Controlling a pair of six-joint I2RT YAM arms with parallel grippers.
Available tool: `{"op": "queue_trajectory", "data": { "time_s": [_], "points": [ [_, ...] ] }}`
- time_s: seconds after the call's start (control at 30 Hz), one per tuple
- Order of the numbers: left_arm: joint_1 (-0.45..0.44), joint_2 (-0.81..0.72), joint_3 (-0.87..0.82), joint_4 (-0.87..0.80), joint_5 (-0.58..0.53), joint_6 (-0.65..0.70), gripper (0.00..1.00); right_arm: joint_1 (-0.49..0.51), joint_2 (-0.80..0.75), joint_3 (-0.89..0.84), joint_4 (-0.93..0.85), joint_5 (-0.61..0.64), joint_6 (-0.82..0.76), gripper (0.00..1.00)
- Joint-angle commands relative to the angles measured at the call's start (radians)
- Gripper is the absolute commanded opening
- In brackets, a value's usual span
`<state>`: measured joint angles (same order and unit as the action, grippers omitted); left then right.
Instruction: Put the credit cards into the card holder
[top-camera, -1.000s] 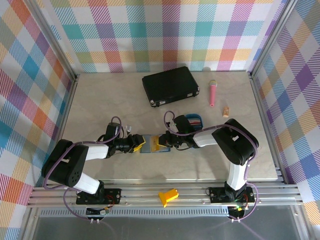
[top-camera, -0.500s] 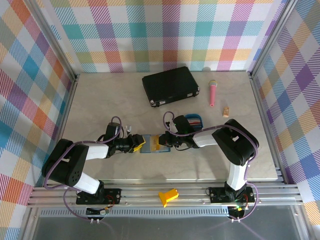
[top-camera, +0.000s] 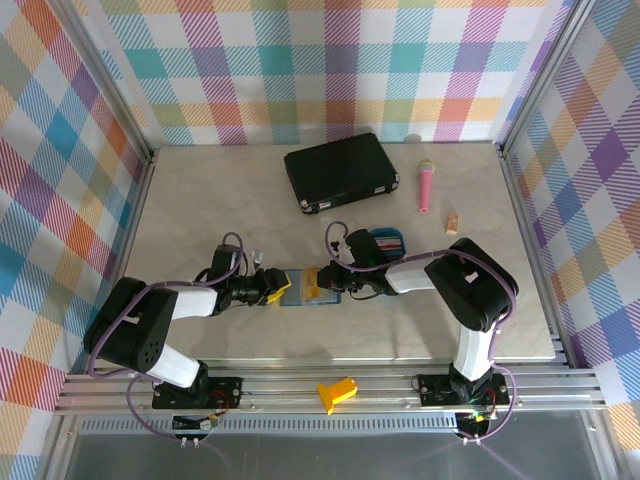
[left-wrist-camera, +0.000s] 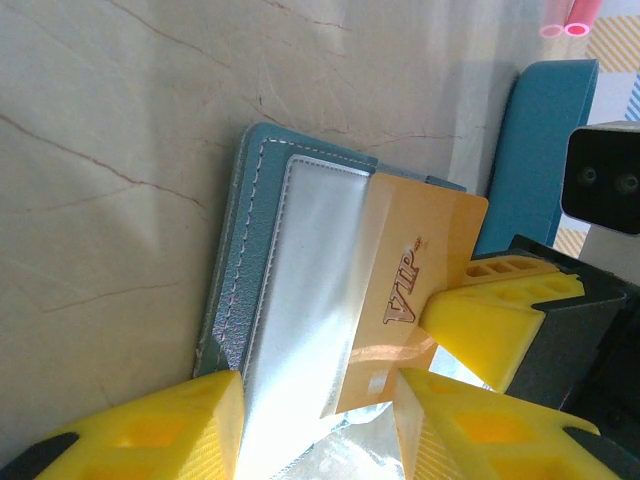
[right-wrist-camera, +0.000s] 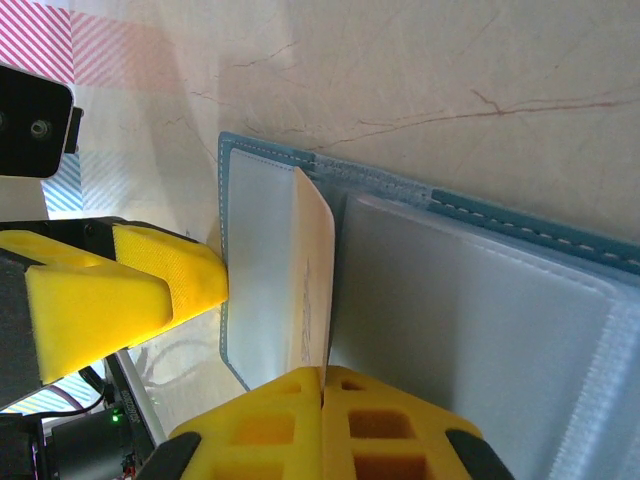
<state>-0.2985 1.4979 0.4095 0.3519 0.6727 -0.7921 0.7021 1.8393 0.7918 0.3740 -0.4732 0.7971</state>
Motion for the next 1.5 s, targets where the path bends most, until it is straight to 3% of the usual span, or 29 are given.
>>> {"op": "queue_trajectory", "data": {
  "time_s": [0.0, 0.97, 1.1, 1.27, 1.47],
  "points": [
    [-0.017, 0.058, 0.015, 0.01, -0.025, 0.025, 0.44, 0.007, 0.003, -0.012, -0.028, 0.001, 0.0, 0.0],
    [-0.03, 0.072, 0.022, 0.036, -0.032, 0.004, 0.43, 0.027, 0.057, 0.023, -0.016, -0.038, 0.099, 0.01],
    [-0.03, 0.07, 0.022, 0.034, -0.035, 0.002, 0.43, 0.027, 0.044, 0.028, -0.038, -0.023, 0.089, 0.07],
    [-0.031, 0.071, 0.014, 0.036, -0.037, 0.0, 0.43, 0.028, -0.009, 0.031, -0.097, 0.018, 0.075, 0.24],
    [-0.03, 0.064, 0.014, 0.024, -0.04, 0.007, 0.42, 0.028, -0.111, 0.063, -0.284, 0.125, 0.026, 0.38]
  ]
}}
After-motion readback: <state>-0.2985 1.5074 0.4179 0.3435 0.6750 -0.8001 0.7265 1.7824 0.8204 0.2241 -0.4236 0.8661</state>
